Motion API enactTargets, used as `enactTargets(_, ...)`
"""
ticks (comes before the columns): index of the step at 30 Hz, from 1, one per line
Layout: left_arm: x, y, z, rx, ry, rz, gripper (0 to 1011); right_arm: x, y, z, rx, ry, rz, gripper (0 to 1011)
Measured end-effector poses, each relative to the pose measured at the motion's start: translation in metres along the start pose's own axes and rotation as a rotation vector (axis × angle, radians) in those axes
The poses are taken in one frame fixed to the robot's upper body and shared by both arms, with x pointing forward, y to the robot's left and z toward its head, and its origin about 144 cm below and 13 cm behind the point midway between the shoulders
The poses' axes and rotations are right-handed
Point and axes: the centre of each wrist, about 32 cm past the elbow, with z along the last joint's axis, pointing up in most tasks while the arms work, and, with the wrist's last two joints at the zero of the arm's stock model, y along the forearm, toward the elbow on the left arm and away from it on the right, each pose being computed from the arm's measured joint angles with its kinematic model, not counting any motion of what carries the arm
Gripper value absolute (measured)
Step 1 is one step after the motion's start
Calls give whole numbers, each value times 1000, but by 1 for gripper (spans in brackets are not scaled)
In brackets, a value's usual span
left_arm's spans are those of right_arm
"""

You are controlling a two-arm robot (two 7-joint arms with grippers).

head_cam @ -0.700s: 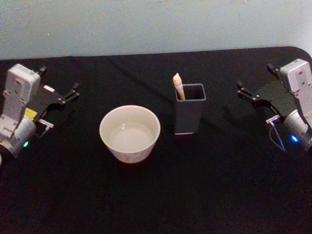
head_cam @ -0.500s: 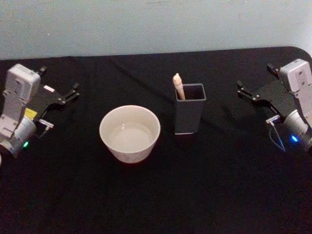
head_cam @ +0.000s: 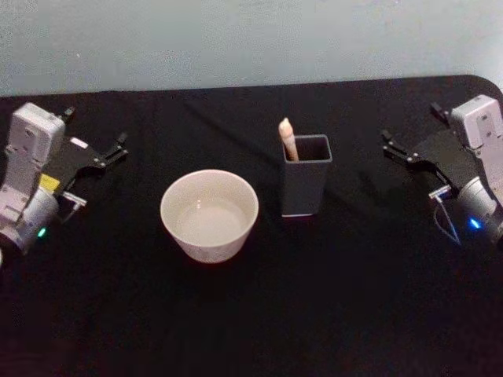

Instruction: Pick up the stirring spoon with one hand, stir inside the cup, then place it back in its original position.

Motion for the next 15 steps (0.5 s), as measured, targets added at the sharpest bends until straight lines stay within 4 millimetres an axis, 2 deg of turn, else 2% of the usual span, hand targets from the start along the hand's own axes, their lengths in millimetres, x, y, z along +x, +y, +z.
enactTargets(15,0,0,0,0,0,0,1001,0,0,0,0,0,0,1000)
